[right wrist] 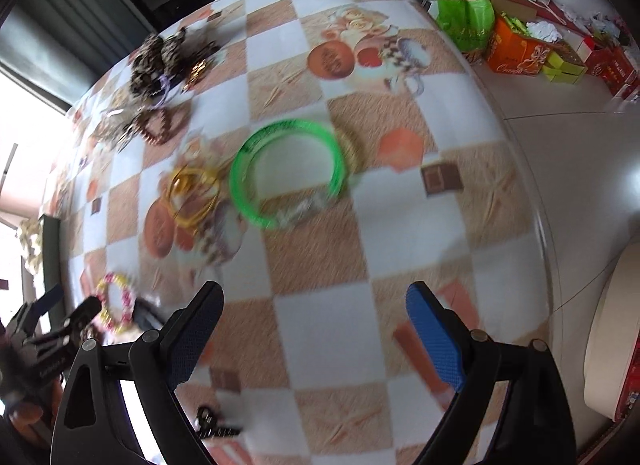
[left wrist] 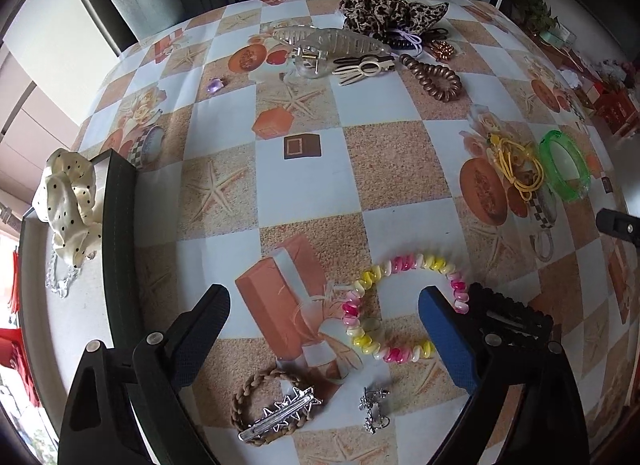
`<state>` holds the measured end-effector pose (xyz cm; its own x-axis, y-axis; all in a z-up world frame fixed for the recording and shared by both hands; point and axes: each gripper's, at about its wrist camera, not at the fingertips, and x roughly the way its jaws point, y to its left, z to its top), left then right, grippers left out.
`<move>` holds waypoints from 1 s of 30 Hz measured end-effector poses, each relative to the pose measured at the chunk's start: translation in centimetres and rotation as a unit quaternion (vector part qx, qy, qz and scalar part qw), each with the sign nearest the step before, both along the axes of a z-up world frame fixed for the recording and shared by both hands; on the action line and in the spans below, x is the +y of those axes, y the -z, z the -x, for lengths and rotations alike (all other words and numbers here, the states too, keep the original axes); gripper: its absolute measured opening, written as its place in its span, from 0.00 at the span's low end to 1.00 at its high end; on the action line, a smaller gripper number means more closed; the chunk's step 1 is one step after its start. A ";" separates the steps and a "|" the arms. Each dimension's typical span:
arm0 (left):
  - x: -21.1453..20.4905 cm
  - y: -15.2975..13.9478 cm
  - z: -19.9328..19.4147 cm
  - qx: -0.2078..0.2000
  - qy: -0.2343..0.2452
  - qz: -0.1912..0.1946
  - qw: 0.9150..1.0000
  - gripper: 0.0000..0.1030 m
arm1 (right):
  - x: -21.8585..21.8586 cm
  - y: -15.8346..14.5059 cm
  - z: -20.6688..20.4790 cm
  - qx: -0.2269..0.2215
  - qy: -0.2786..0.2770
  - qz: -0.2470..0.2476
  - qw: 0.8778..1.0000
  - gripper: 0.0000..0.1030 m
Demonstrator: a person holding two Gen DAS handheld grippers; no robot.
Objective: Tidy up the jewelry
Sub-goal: 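Grasp the pink-and-yellow beaded bracelet with the left tool while the right tool grasps the green bangle, then carry the beaded bracelet with the left tool while the right tool carries the green bangle to the tray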
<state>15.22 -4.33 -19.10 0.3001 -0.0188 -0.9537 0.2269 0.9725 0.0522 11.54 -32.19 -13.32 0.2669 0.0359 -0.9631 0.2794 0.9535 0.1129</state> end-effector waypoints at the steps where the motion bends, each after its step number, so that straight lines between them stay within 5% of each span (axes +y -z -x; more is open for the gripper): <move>1: -0.1 0.2 -0.1 0.001 0.001 -0.001 1.000 0.91 | -0.3 0.1 -0.5 -0.001 0.002 0.006 1.000 0.91; 13: -0.8 1.5 -0.7 0.006 0.011 -0.008 1.000 0.87 | -1.4 1.8 -4.8 -0.006 0.009 0.055 0.998 0.91; 19: -1.8 1.0 -0.4 0.008 0.027 0.003 1.000 0.68 | 0.2 2.3 -5.3 -0.007 -0.023 0.098 0.995 0.88; 23: -2.2 0.9 -0.4 0.012 0.036 0.010 0.999 0.59 | 1.0 2.0 -5.2 -0.020 -0.039 0.101 0.994 0.73; 30: -3.4 0.6 0.1 0.016 0.063 0.017 0.998 0.12 | 2.1 1.3 -5.3 -0.026 -0.045 0.097 0.994 0.27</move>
<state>15.07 -7.72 -19.69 0.2617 -0.0879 -0.9611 0.3494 0.9369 0.0095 16.84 -30.06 -14.58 0.3201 -0.1235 -0.9393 0.1900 0.9797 -0.0641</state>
